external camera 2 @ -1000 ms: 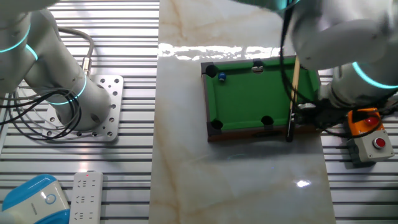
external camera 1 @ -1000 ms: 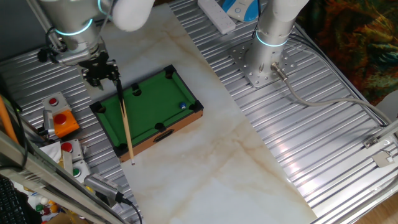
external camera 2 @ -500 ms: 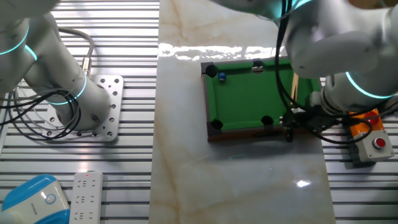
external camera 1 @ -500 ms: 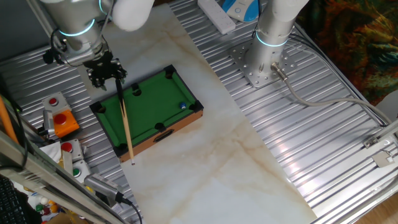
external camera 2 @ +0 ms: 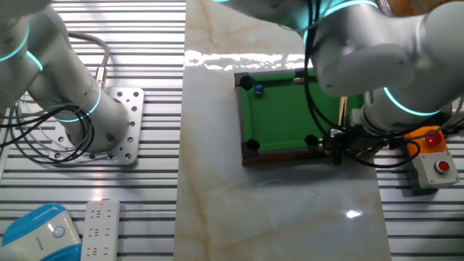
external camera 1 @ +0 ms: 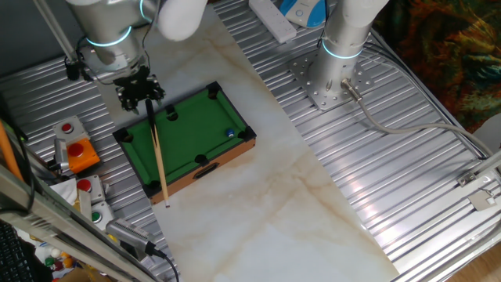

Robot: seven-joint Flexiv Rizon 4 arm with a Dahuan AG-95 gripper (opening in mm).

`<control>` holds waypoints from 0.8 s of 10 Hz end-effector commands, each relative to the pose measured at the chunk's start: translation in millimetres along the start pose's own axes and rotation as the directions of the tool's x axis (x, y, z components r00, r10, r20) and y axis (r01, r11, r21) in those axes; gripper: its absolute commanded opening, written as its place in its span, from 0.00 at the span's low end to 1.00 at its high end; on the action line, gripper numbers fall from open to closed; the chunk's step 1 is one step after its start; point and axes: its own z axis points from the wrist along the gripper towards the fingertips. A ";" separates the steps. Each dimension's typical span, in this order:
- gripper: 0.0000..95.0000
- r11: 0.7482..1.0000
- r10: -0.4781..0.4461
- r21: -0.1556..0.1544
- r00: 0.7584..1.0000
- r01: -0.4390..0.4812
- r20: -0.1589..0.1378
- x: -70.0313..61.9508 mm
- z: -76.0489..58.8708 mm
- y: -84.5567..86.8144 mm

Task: Hit the pool ball

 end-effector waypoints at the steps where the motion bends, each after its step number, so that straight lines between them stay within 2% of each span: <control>1: 0.60 1.000 -0.008 0.010 1.000 0.008 -0.002 0.9 0.0 3.3; 3: 0.20 0.999 -0.016 0.035 1.000 0.016 -0.005 0.8 4.5 3.6; 4: 0.20 0.998 -0.026 0.063 1.000 0.026 -0.004 0.7 5.2 3.7; 5: 0.00 0.996 -0.038 0.076 0.999 0.039 -0.002 0.7 5.2 3.7; 6: 0.00 0.994 -0.057 0.089 0.998 0.057 -0.003 0.7 5.2 3.7; 8: 0.00 0.994 -0.065 0.086 0.998 0.065 -0.003 1.3 2.7 2.1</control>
